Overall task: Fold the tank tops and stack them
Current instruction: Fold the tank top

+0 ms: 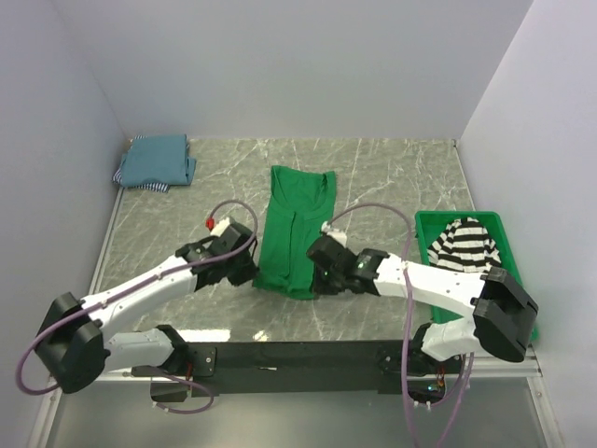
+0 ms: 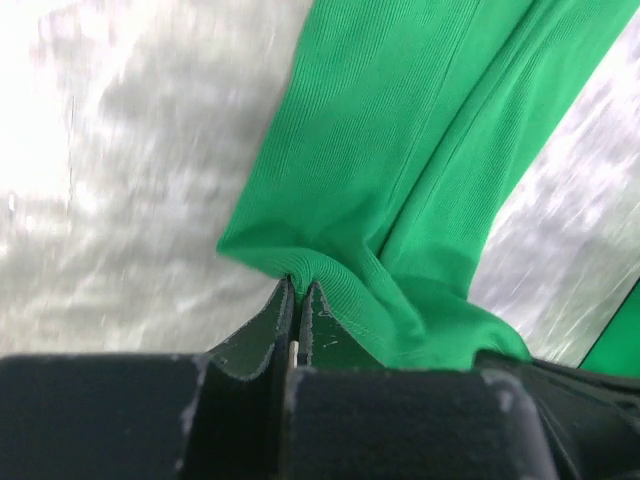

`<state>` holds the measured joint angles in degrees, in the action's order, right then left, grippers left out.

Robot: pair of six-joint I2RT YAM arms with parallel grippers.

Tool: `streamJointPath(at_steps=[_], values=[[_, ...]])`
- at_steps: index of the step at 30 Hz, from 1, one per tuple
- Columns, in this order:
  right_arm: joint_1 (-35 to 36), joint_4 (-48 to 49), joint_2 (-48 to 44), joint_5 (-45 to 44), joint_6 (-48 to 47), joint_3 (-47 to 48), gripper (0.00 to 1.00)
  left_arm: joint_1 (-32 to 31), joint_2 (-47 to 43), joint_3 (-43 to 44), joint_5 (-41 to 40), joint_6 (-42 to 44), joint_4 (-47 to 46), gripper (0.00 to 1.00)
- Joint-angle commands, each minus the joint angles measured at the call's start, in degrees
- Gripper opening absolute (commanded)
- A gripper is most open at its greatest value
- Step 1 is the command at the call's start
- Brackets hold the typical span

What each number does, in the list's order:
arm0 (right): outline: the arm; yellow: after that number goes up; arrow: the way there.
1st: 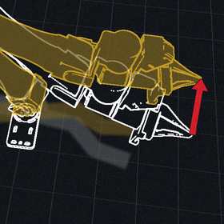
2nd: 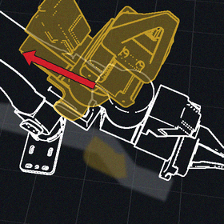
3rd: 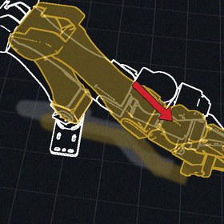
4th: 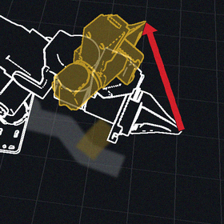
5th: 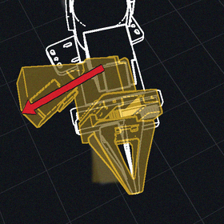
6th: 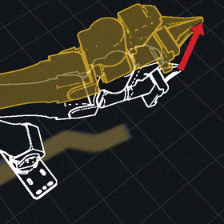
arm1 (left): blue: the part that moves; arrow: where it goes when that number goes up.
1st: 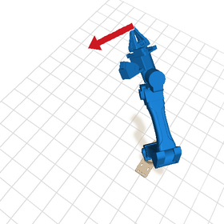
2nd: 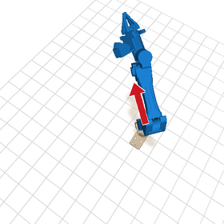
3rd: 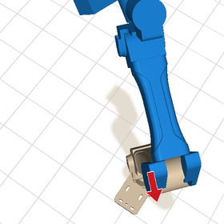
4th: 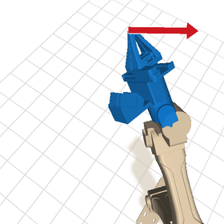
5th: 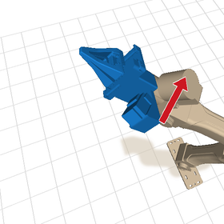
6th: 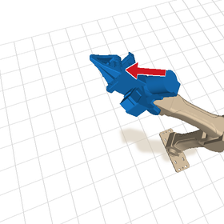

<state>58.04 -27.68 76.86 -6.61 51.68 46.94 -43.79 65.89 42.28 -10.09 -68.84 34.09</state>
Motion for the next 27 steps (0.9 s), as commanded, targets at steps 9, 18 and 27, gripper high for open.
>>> streamJointPath(at_steps=[9, 18, 27], values=[[-15.58, -0.62, 7.60, 2.12, -11.60, 12.73, 0.04, 10.30, 18.21, 17.91, 1.12, 11.88, -8.59, 0.01], [-26.13, 2.01, 19.11, 6.44, -16.26, 22.58, 0.04, 15.49, 38.69, 35.40, 4.72, 15.31, -11.85, 0.01], [-33.60, 6.93, 28.17, 15.22, -18.81, 31.10, 0.37, 20.23, 49.69, 43.24, 11.22, 18.65, -17.81, 0.42]])
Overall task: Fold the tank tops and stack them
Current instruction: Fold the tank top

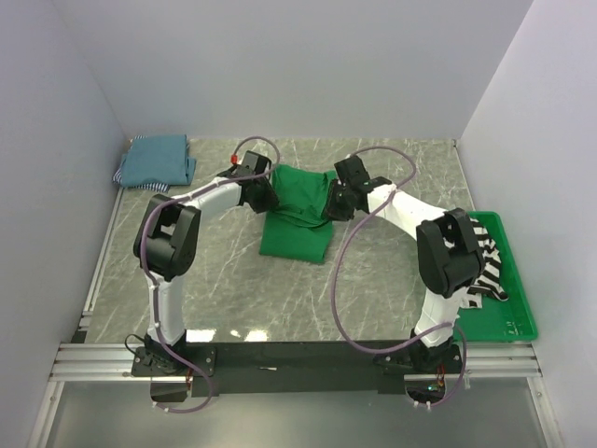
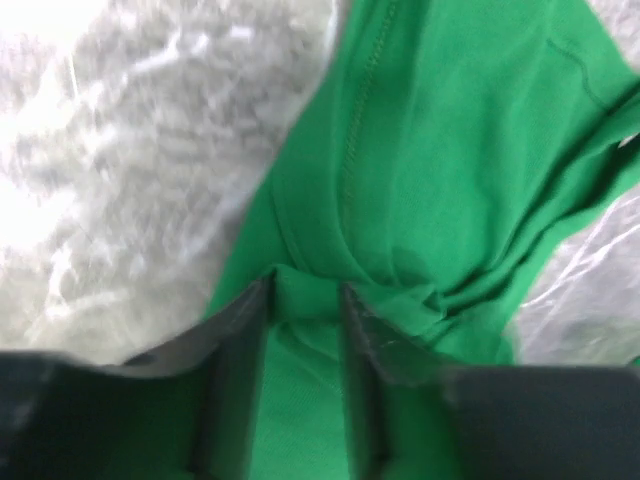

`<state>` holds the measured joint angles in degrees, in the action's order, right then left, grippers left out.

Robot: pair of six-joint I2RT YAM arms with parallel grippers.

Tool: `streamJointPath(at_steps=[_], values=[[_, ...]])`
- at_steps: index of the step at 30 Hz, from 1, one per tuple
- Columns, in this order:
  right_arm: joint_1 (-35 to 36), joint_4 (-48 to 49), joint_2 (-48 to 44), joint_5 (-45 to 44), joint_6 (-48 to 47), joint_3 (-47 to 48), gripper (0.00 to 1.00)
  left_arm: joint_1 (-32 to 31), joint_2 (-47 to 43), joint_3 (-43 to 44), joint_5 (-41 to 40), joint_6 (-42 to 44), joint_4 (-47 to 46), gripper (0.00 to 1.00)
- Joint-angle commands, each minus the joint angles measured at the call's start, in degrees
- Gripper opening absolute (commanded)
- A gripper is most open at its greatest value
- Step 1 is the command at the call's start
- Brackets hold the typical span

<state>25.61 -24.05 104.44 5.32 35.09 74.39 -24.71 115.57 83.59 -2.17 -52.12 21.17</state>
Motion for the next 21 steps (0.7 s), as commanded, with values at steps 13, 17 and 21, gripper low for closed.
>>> streamJointPath(at_steps=[13, 17, 21], values=[[1.11, 0.59, -8.38, -5.23, -4.15, 0.15, 0.51, 1.68, -16.86, -12.38, 1.11, -2.11, -5.43, 0.50], [4.97, -0.55, -10.04, -9.36, -2.76, -3.72, 0.50, 0.02, -20.20, -19.07, 4.02, -3.08, -7.20, 0.38], [9.10, 0.93, -12.68, -12.79, -0.47, -10.13, 0.50, -2.27, -23.54, -26.45, 4.02, -3.16, -8.86, 0.45]])
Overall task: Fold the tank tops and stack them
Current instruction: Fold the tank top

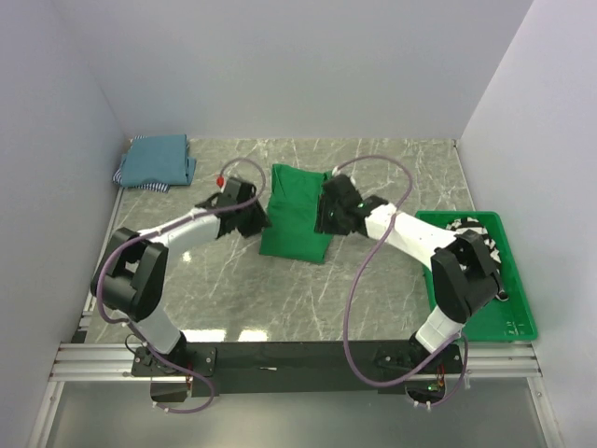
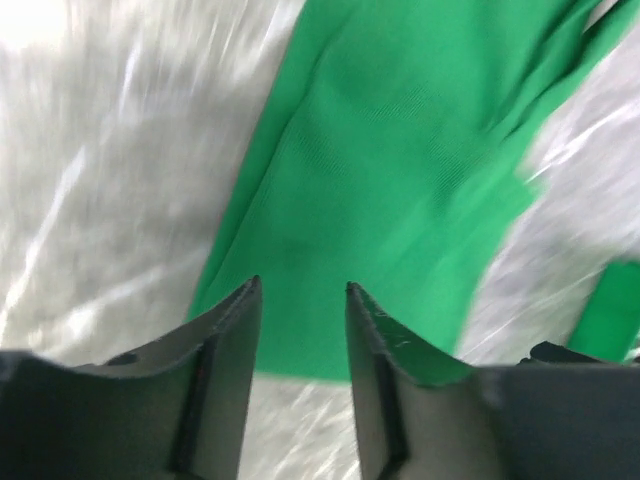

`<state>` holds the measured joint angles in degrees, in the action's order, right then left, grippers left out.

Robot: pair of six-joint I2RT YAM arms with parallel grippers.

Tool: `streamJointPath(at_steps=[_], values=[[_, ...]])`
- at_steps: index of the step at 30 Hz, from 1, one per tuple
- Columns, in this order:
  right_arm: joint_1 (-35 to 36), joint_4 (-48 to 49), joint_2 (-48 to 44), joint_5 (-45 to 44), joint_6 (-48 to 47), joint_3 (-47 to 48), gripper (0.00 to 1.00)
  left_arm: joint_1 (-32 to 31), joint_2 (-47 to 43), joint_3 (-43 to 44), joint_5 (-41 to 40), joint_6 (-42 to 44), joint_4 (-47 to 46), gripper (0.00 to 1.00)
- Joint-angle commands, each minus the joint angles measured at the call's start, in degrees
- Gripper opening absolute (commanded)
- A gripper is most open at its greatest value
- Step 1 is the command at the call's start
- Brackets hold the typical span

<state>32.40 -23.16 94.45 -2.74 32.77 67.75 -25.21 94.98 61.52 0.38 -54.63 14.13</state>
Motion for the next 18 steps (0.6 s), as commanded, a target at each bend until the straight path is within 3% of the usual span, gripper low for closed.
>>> streamJointPath(at_steps=[1, 8, 18], values=[[3.53, -0.04, -2.61, -5.08, 2.29, -4.19, 0.50, -2.21, -3.31, -7.43, 1.38, -0.91, -3.04, 0.47], [6.79, 1.71, 0.55, -6.66, 4.66, -10.26, 0.49, -3.17, -5.59, -16.95, 1.55, -2.06, -6.57, 0.59], [6.89, 4.52, 0.91, -4.91, 5.98, -15.27, 0.48, -4.76, -4.55, -18.63, 0.24, -2.59, -7.10, 0.61]])
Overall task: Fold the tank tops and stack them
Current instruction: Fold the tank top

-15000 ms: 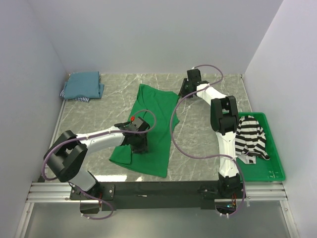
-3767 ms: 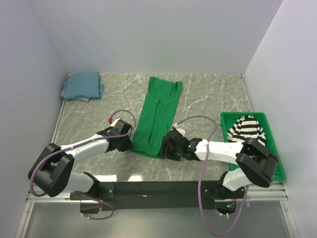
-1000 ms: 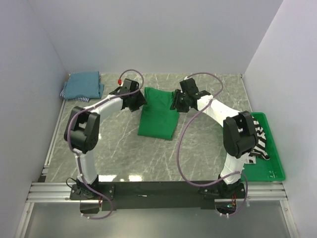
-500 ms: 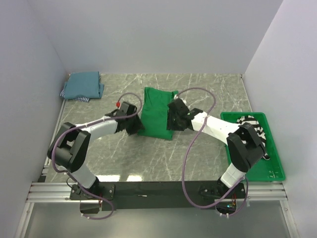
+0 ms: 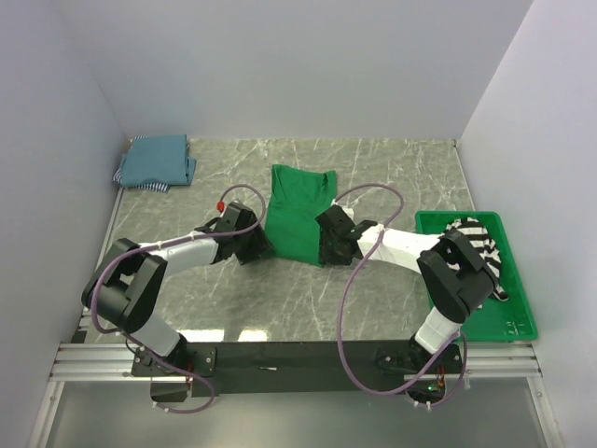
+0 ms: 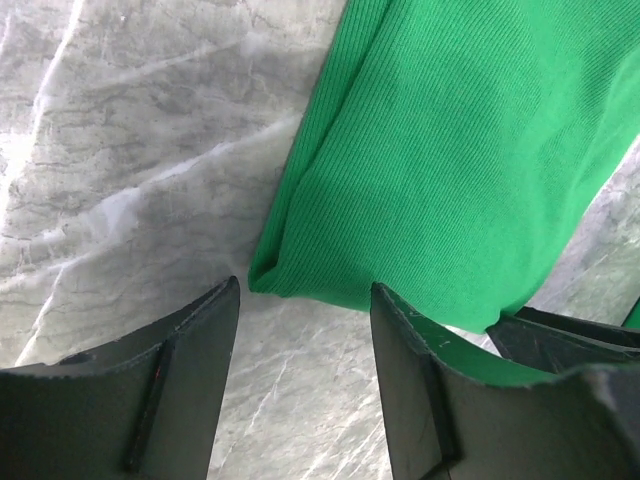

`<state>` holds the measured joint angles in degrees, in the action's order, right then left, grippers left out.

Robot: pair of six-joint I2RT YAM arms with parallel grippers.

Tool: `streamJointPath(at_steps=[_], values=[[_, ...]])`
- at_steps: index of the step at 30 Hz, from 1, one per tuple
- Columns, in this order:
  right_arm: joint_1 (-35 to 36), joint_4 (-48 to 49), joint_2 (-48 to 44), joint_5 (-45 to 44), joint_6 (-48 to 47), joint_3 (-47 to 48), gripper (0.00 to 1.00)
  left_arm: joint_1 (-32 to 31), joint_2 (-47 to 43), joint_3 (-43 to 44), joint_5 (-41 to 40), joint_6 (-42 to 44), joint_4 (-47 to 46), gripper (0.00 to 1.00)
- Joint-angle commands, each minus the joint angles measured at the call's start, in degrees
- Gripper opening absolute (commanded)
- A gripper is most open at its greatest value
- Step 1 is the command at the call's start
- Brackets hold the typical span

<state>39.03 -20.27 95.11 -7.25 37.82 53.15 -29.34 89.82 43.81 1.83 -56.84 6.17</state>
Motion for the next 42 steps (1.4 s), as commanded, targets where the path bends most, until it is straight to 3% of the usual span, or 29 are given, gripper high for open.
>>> streamJointPath(at_steps=[1, 7, 11, 18, 25, 36, 39, 42], values=[[0.26, 1.99, -0.01, -0.05, 1.11, -0.76, 0.48, -0.63, 0.88, -0.83, -1.56, -0.46, 1.12, 0.60], [0.17, 3.04, -4.14, 0.92, 3.48, -2.52, 0.48, -0.89, 2.46, -1.36, -4.37, -2.22, 2.17, 0.48], [-0.09, 5.76, -8.53, 1.88, 6.38, -5.32, 0.49, -1.33, 3.25, -1.89, -5.51, -2.75, 2.00, 0.34], [-0.44, 13.41, -11.18, 2.24, 13.67, -10.34, 0.52, -1.95, 4.92, -1.80, -7.36, -2.66, 1.38, 0.23], [-0.97, 17.10, -10.21, 1.00, 19.30, -13.93, 0.51, -2.38, 5.63, -1.36, -7.36, -2.31, 1.65, 0.01], [-1.50, 25.80, -6.43, 1.62, 24.75, -17.98, 0.46, -3.53, 3.96, -3.20, -6.84, -2.66, 2.00, 0.01], [-1.50, 26.95, -6.52, 0.83, 25.11, -18.69, 0.38, -4.40, 3.52, -4.26, -6.66, -3.28, 1.74, 0.00], [-1.50, 25.81, -7.04, -0.57, 23.89, -18.78, 0.21, -5.46, 2.55, -5.31, -6.66, -3.89, 1.47, 0.01]])
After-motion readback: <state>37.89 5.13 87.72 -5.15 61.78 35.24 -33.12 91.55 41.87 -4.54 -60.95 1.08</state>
